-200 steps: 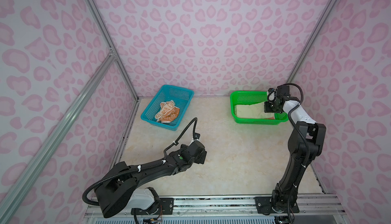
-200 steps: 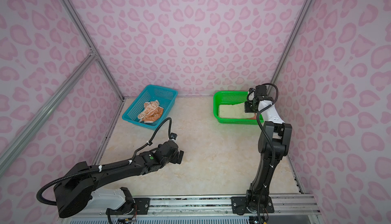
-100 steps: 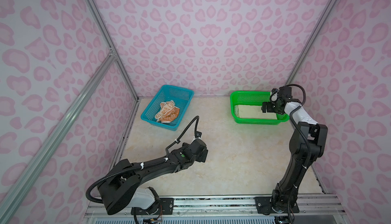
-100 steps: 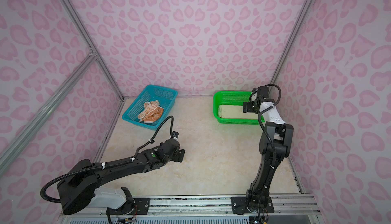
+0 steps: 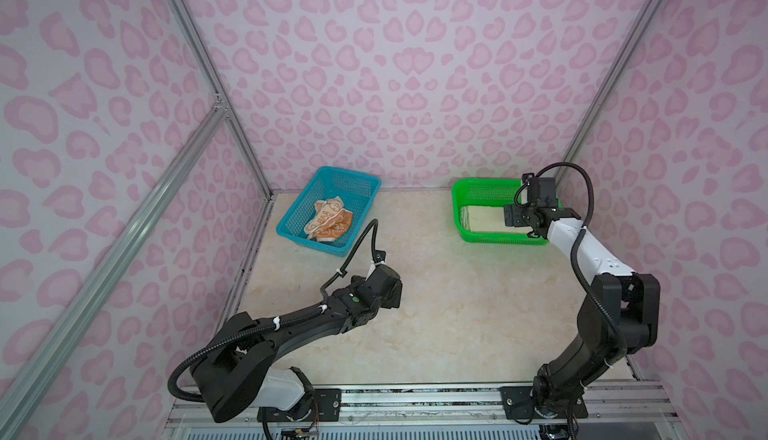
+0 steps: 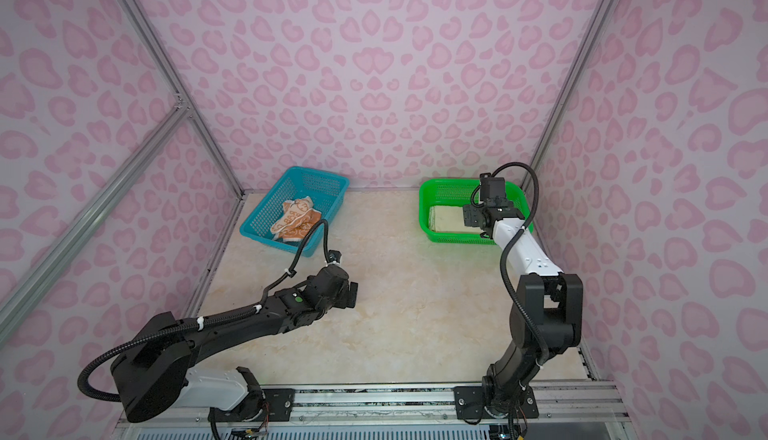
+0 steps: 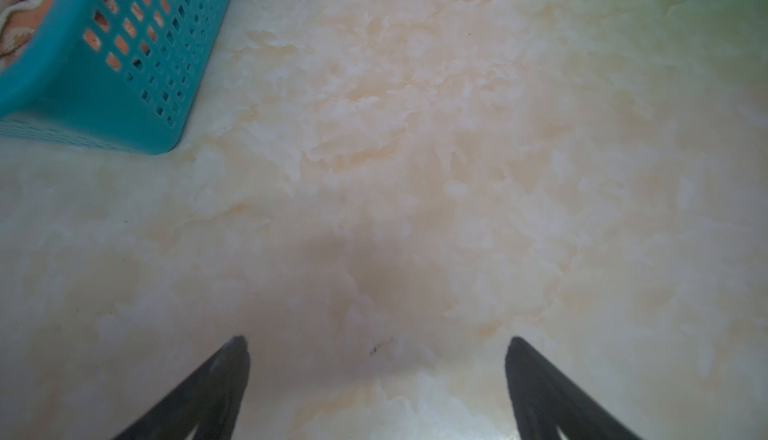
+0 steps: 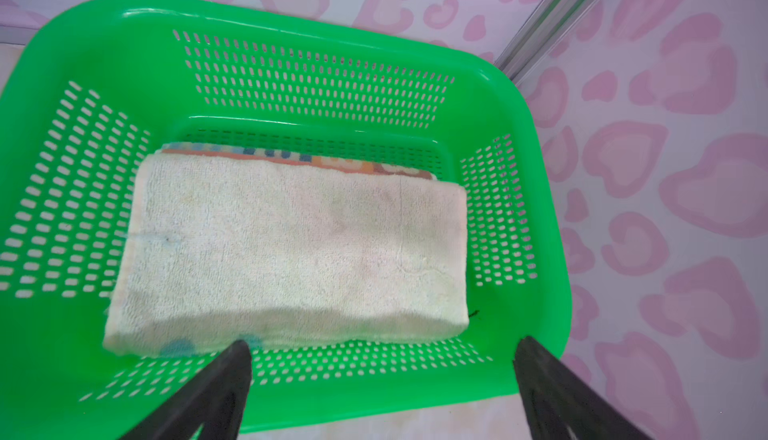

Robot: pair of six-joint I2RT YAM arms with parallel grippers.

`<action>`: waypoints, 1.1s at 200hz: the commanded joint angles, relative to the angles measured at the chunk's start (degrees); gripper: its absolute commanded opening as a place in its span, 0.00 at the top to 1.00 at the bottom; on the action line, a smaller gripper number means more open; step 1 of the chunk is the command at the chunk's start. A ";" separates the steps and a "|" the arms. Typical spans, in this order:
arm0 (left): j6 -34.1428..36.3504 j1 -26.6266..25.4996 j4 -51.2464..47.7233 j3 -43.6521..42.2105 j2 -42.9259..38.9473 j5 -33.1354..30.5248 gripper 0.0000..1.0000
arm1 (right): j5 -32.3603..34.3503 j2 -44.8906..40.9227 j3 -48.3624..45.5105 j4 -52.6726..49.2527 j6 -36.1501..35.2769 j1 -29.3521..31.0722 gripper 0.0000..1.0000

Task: Fold and stack the towels
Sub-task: 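Open the right gripper and withdraw both arms from the baskets, then reach the left gripper into the teal basket and grasp the rabbit towel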

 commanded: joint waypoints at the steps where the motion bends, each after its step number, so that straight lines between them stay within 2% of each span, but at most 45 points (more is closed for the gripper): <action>1: -2.55 1.39 -1.28 0.75 -1.79 -1.62 0.02 | 8.16 -4.56 -5.84 8.84 2.54 2.08 0.02; 13: -3.57 2.59 -2.47 1.17 -2.67 -2.33 0.02 | 7.12 -7.91 -9.59 11.30 5.02 3.61 0.01; 46: -5.56 6.11 -6.21 4.38 -4.98 -4.19 0.02 | -8.26 -14.94 -17.41 15.80 9.65 5.63 0.01; 57: -5.08 6.97 -6.05 4.98 -6.17 -4.88 0.02 | -10.21 -16.35 -19.03 16.30 9.85 7.15 0.01; 98: -2.98 14.13 -10.87 10.91 -7.38 -5.53 0.03 | -8.74 -19.33 -23.64 18.90 8.69 16.71 0.01; 145: -0.79 23.19 -11.75 17.11 -3.24 -3.01 0.03 | -3.72 -14.73 -23.38 18.00 8.42 28.71 0.01; 189: -0.76 32.33 -11.72 23.60 4.30 2.79 0.03 | 1.23 -11.27 -22.28 16.18 8.17 35.03 0.01; 220: 0.05 36.07 -14.27 28.74 11.26 3.54 0.03 | 1.64 -11.03 -22.74 15.76 8.22 36.13 0.01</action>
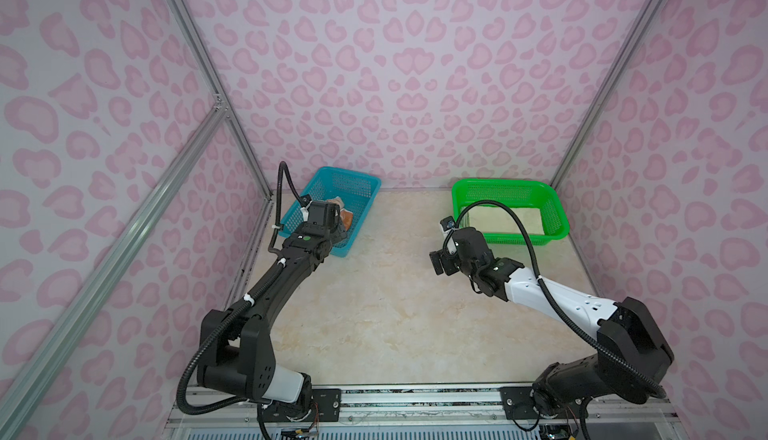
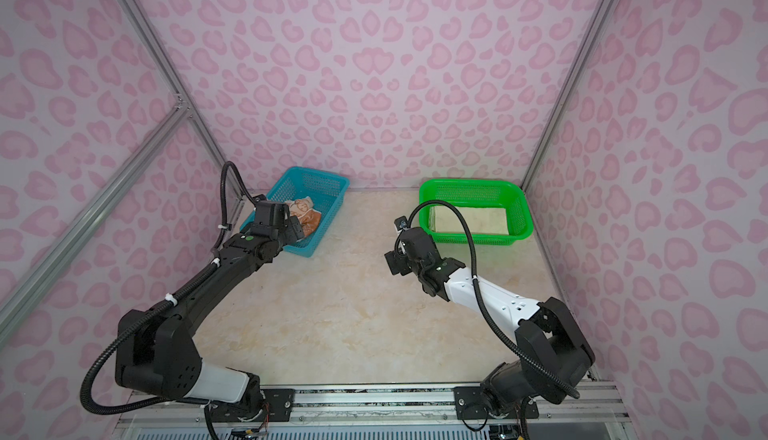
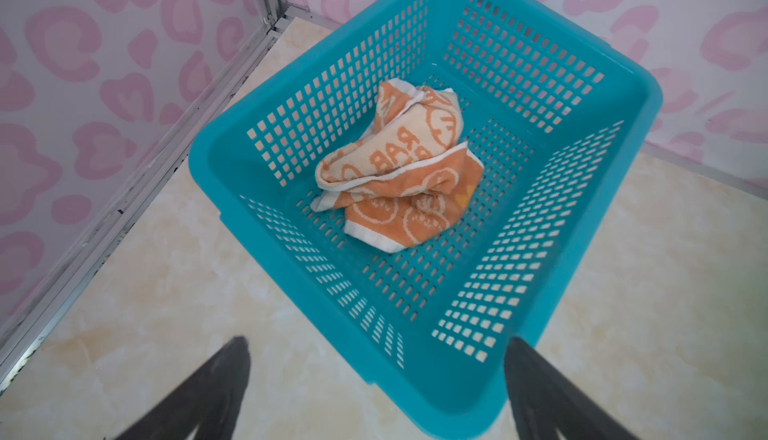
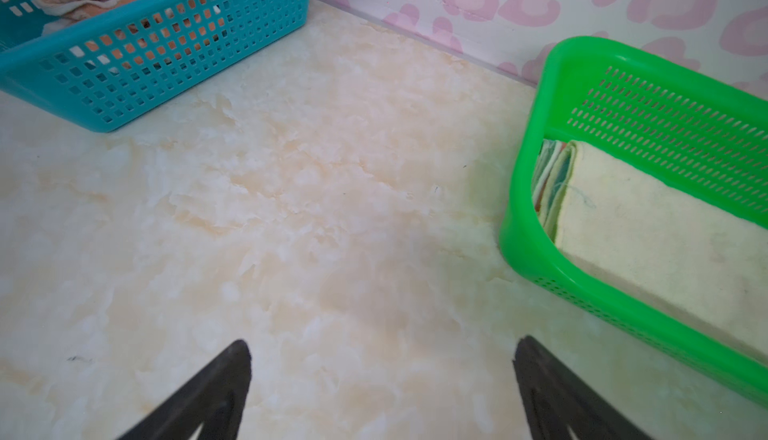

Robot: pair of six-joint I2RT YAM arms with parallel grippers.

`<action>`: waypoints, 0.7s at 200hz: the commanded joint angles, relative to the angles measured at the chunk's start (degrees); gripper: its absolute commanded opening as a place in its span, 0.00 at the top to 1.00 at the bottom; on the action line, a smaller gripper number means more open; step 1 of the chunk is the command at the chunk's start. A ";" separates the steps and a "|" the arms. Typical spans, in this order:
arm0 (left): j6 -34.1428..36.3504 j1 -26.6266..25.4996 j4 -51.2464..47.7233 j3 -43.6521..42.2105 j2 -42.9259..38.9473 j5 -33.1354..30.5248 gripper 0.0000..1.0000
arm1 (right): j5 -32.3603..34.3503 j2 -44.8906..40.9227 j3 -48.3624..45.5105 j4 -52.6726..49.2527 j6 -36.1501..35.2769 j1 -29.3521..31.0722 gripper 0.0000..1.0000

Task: Fold and stack the towels
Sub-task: 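Reach the left gripper into the teal basket and grasp the rabbit towel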

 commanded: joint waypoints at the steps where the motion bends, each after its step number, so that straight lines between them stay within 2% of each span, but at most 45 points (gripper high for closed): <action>1: 1.06 1.87 -2.03 3.29 4.05 1.55 0.03 | 2.59 0.23 -0.26 -0.36 0.14 0.37 0.01; 59: 1.84 5.92 -5.07 12.60 15.67 1.97 0.03 | 2.01 -0.38 -5.28 8.75 -2.36 1.19 0.01; 90: 1.89 6.81 -8.31 18.84 21.89 2.32 0.00 | -0.34 0.78 -5.35 9.51 -3.69 1.81 0.01; 140: 2.37 7.04 -10.76 28.33 32.03 4.79 0.02 | 0.40 3.19 -4.61 7.59 -5.73 2.54 0.01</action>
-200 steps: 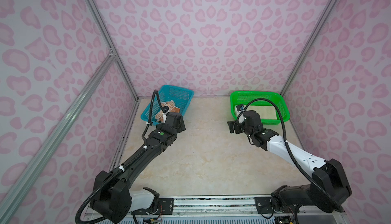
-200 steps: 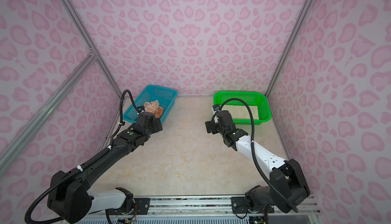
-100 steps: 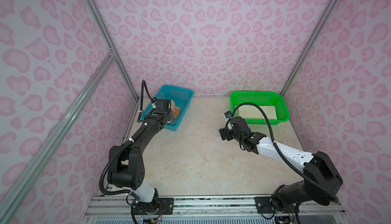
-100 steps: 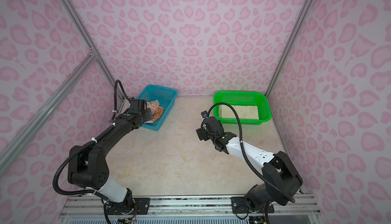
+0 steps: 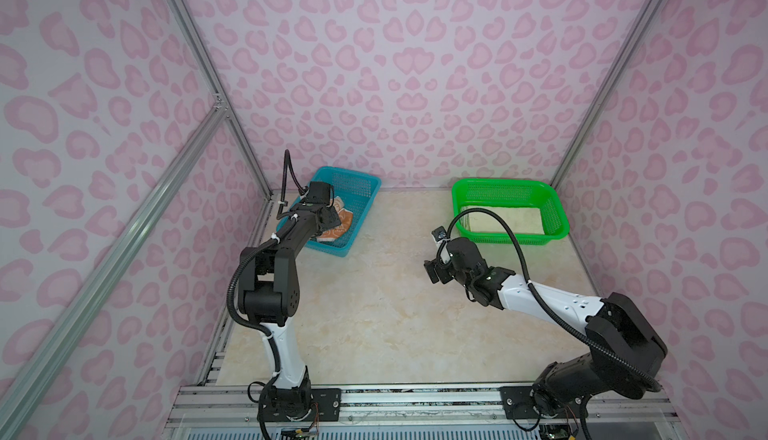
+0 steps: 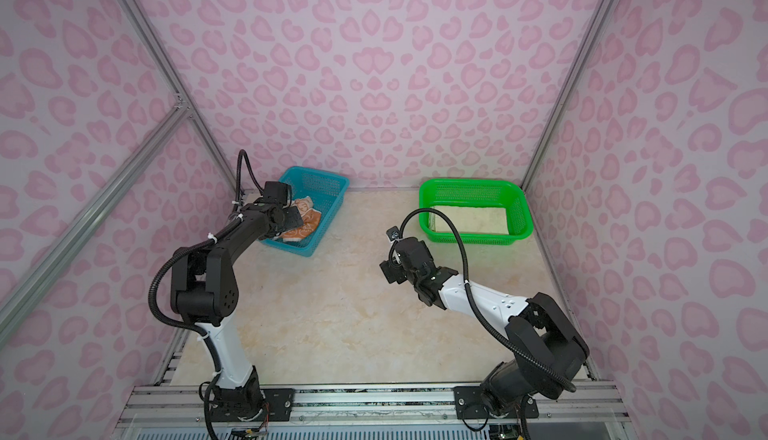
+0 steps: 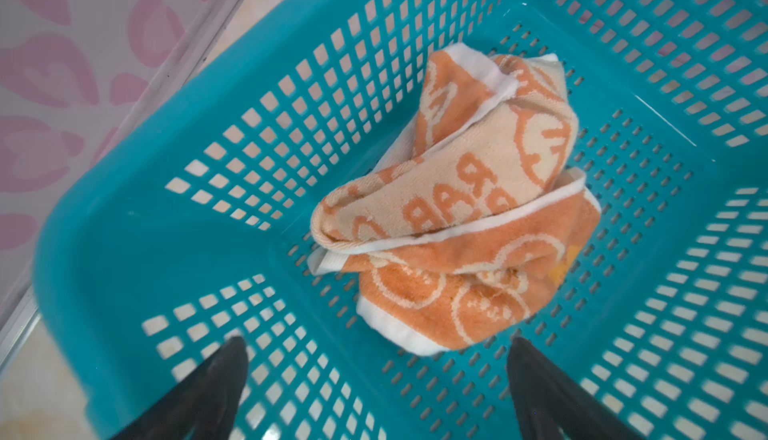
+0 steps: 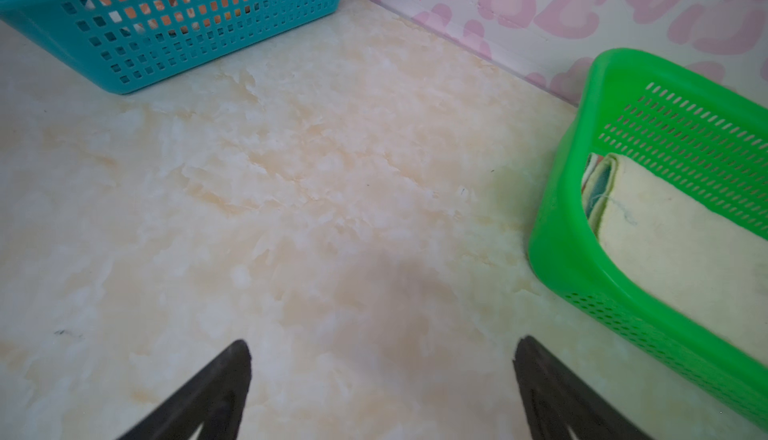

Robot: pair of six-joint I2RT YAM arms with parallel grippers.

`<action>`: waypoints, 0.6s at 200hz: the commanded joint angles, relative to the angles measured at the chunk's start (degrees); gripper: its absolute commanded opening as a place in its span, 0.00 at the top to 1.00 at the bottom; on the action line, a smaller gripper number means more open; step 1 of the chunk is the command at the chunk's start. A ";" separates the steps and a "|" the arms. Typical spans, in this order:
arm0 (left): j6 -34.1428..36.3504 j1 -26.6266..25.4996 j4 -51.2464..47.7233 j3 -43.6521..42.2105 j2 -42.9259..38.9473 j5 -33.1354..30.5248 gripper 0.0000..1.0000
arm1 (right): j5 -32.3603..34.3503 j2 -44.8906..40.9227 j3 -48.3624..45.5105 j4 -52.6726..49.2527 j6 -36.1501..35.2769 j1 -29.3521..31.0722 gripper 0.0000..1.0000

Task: Fold and stack the towels
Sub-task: 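Reach the left gripper into the teal basket and grasp the rabbit towel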

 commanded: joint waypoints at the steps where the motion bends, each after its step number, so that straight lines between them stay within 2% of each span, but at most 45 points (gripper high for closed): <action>1: 0.94 0.09 -2.96 4.81 4.36 1.08 0.02 | 0.26 1.14 0.37 -0.36 -1.07 0.05 0.01; 37: 2.18 0.07 -6.61 12.65 11.33 0.81 0.03 | -0.50 2.29 0.55 -1.68 -0.26 0.18 0.01; 80: 4.92 0.09 -16.60 26.02 21.37 1.48 0.04 | -1.72 4.81 2.72 -4.06 0.32 0.15 0.02; 101: 5.47 0.12 -21.28 32.22 25.67 2.04 0.08 | -2.14 5.99 3.87 -4.62 0.24 0.14 0.01; 120: 5.84 0.15 -23.22 35.61 27.63 2.99 0.19 | -3.02 6.62 4.51 -4.54 0.35 0.17 0.01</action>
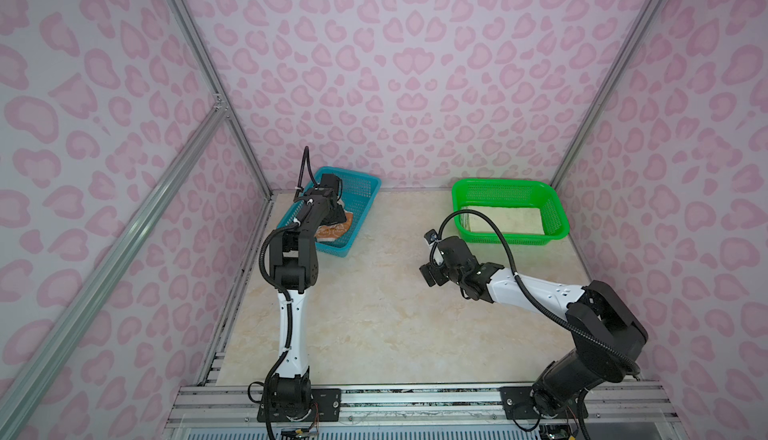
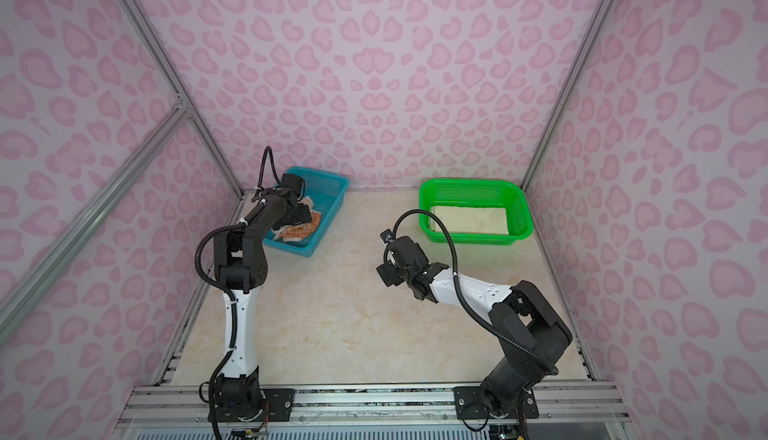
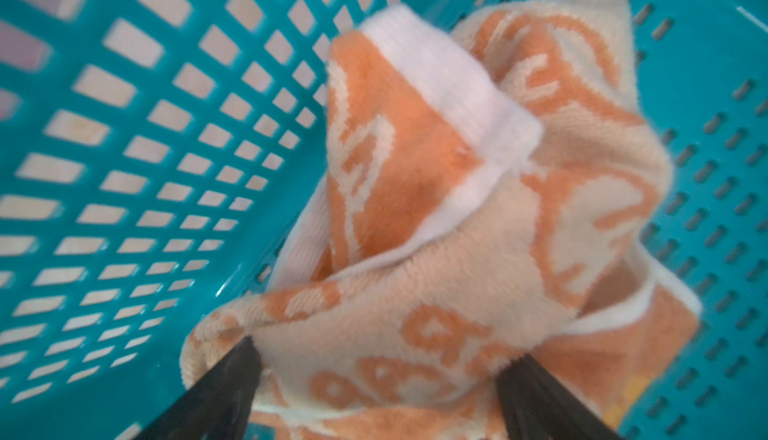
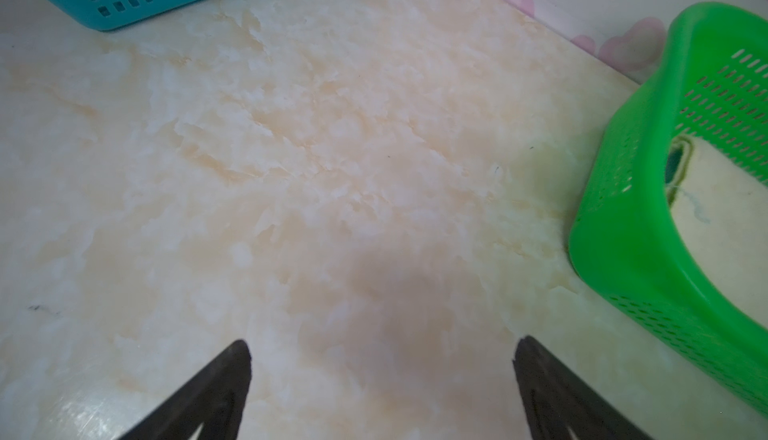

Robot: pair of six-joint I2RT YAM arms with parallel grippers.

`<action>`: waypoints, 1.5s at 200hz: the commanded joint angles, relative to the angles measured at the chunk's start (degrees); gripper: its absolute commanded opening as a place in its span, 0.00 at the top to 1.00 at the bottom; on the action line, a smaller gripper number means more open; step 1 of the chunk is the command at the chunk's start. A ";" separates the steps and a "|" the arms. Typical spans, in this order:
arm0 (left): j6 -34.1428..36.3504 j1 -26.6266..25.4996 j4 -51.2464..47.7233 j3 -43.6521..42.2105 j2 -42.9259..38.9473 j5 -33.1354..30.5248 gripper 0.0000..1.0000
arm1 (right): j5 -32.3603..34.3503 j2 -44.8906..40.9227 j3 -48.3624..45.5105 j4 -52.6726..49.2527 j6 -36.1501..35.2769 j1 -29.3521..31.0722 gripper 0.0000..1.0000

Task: Fold and stack the towels
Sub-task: 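Reach the left gripper into the teal basket and grasp the rabbit towel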

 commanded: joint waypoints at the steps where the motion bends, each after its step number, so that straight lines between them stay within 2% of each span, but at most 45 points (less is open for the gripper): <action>1: 1.42 0.04 -6.17 3.38 2.30 1.06 0.19 | -1.32 0.91 0.69 -0.99 0.59 0.12 0.01; 10: 1.48 0.07 -6.11 3.59 2.36 1.02 0.25 | -1.65 1.21 1.11 -1.16 0.68 0.13 0.02; 28: 1.54 0.01 -5.69 3.16 1.85 0.93 0.48 | -2.20 1.60 1.78 -1.60 0.77 0.12 0.01; 38: 1.53 0.03 -5.29 2.73 1.47 0.85 0.72 | -2.47 1.79 2.07 -1.79 0.77 0.14 0.01; 51: 1.46 0.00 -4.84 2.17 0.83 0.64 0.95 | -2.83 1.96 2.40 -2.19 0.68 0.15 0.01; 54: 1.47 0.08 -4.82 2.18 0.75 0.56 0.97 | -2.78 2.02 2.47 -2.33 0.80 0.13 0.02; 105: 1.67 0.02 -3.92 0.45 -5.10 1.22 0.98 | -2.90 2.83 3.87 -3.96 2.16 0.13 0.07; 166: 2.43 -0.05 4.32 -11.28 -18.05 1.61 0.98 | -3.44 3.14 3.24 -3.37 2.47 0.13 0.06; 300: 2.13 -0.33 6.51 -17.11 -23.73 3.93 0.98 | -4.17 2.83 2.01 -2.15 2.44 0.13 0.06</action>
